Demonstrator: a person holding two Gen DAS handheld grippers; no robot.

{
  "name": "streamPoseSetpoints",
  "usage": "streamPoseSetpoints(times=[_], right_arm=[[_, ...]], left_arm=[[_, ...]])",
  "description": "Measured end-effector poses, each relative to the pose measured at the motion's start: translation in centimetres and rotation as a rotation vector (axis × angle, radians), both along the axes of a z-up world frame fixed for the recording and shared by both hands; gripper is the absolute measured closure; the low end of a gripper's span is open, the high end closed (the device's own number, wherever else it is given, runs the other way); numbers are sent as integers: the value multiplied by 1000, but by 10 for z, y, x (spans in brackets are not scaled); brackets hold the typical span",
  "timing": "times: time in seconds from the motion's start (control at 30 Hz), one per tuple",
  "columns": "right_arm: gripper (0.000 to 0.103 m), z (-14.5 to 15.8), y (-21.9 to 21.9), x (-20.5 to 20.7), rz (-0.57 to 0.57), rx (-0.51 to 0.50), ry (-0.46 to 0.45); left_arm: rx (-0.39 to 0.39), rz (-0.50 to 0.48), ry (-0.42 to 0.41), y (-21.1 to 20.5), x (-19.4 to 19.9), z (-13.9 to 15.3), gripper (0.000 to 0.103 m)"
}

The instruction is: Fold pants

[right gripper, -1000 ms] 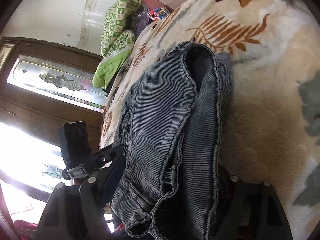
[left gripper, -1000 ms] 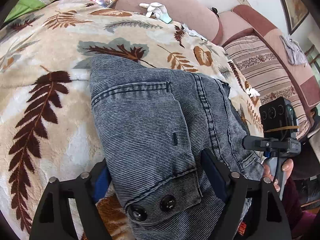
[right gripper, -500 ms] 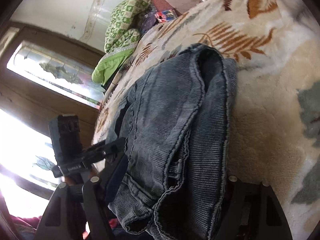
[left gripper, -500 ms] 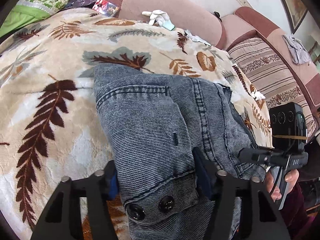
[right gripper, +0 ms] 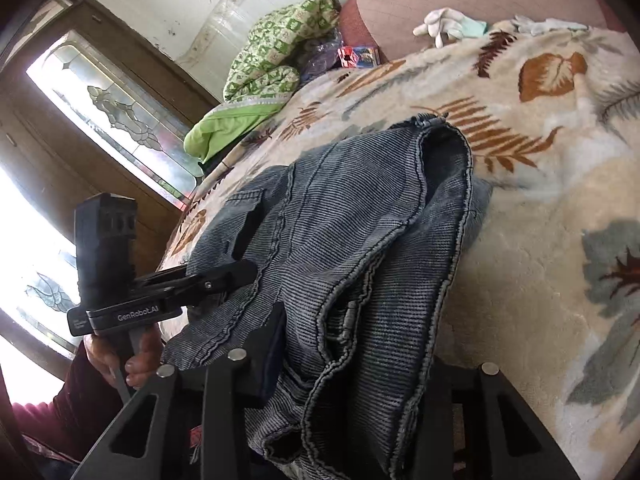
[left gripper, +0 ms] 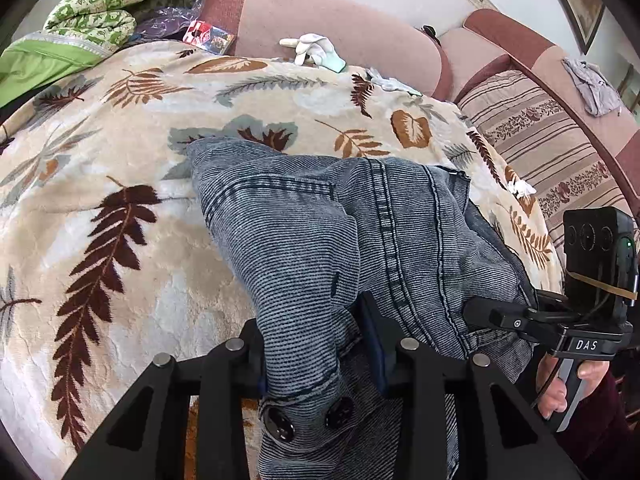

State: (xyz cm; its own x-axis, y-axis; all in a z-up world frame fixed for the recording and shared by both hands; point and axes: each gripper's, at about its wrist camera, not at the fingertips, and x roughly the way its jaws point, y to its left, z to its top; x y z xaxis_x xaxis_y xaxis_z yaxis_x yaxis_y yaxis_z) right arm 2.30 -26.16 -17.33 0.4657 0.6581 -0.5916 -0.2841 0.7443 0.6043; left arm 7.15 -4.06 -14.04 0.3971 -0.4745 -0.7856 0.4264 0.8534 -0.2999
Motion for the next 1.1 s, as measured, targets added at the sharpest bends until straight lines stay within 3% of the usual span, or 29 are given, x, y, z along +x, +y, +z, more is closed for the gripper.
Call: streamPoseSetpoints(times=[0.43, 0.8, 0.97, 1.1], right_arm=[[64, 40, -1, -2, -3, 73, -120], [64, 88, 15, 40, -15, 105, -214], [64, 96, 21, 73, -35, 119, -228], [64, 91, 25, 99, -58, 109, -210]], left_arm=[[34, 7, -120, 4, 1, 57, 67], [62, 67, -226, 14, 45, 105, 67], [75, 96, -230, 15, 77, 109, 67], [106, 104, -211, 10, 104, 95, 67]])
